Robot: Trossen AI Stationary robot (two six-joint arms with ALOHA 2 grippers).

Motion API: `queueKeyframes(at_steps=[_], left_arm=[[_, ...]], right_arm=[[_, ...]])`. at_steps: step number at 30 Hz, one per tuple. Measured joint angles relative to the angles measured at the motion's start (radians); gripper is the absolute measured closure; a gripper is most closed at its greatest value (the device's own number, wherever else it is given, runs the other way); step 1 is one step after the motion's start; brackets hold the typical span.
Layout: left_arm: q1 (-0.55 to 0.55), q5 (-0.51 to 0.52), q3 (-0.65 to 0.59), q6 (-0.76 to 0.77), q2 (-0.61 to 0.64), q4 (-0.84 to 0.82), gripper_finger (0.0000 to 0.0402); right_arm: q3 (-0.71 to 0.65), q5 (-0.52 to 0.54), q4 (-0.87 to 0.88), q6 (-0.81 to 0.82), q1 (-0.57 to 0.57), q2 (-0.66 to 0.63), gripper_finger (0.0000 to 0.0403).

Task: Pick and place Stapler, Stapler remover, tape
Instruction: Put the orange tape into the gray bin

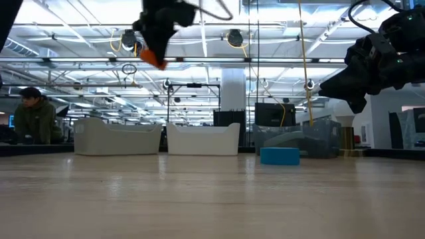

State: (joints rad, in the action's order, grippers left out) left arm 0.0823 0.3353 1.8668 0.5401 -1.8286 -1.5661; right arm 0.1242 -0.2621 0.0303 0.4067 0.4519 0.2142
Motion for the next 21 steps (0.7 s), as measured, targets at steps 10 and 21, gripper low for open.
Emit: queueKeyframes(at_steps=[10,21], left_arm=[[0.151,0.095,-0.369,0.03,0.245,0.08,0.0346],[0.317,0.055,-0.657,-0.212,0.371,0.576,0.0351]], right_arm=[[0.0,0.002,-0.003,0.0,0.0,0.0,0.0309],[0.0,0.003,-0.003,0.001,0.0,0.0,0.0308]])
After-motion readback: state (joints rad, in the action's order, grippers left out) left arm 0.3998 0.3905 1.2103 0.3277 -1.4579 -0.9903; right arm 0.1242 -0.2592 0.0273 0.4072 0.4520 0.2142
